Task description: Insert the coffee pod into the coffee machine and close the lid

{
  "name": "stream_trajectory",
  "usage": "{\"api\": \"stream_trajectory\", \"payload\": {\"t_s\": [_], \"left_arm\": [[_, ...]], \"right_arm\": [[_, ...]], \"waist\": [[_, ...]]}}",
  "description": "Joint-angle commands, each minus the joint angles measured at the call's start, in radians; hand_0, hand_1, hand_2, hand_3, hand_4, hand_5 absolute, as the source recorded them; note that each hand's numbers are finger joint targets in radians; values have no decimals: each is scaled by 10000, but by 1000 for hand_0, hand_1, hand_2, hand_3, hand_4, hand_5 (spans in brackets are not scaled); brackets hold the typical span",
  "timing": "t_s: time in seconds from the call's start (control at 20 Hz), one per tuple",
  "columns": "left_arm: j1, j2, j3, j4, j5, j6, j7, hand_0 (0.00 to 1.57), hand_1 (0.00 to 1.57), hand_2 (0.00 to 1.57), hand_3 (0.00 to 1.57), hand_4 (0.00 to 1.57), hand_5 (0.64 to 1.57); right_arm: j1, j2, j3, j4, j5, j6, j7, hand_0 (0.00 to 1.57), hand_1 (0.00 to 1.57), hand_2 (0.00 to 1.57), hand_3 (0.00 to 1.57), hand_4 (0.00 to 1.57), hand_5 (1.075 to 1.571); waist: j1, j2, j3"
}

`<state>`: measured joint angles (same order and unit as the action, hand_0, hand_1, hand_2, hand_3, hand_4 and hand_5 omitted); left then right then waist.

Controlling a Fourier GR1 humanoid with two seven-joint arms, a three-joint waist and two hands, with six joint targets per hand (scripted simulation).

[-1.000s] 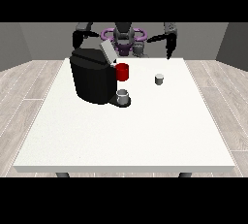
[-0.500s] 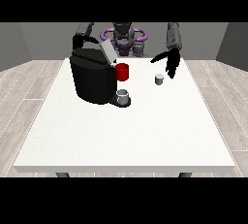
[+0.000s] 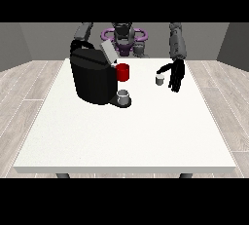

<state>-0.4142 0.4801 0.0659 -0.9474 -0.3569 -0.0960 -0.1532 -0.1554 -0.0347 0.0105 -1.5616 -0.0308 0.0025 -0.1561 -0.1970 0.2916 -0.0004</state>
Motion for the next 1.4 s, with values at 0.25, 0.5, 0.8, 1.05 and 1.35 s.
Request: {"api": "stream_trajectory", "payload": {"t_s": [0.25,0.5,0.8,1.05,1.35], "left_arm": [[-1304,330,-188,2240,-1004,-262,-417,0,0,0,0,0,1571],[-1485,124,-330,2380,-1235,-519,-176,0,0,0,0,0,1571],[-1565,-63,-334,2608,-1380,-504,-510,0,0,392,0,0,1571],[-1911,-279,-522,2304,-1828,79,-596,1124,1124,1180,1011,0,1571],[-1643,-677,-1058,2137,-2430,183,-499,1182,1182,1204,1089,0,1571]], "right_arm": [[-177,133,128,220,423,-381,-44,0,0,0,0,511,1571],[-414,-12,-384,1070,243,-381,-461,0,0,0,0,358,1571],[-559,72,-364,1142,265,-481,-363,0,0,0,0,380,1571],[-1035,-146,-865,2011,-11,-307,-826,0,0,0,0,410,1571],[-1145,-20,-841,2426,58,-512,-437,0,0,0,0,403,1571]], "waist": [[-125,448,-2],[83,318,3],[95,308,0],[129,738,4],[300,47,4]]}}
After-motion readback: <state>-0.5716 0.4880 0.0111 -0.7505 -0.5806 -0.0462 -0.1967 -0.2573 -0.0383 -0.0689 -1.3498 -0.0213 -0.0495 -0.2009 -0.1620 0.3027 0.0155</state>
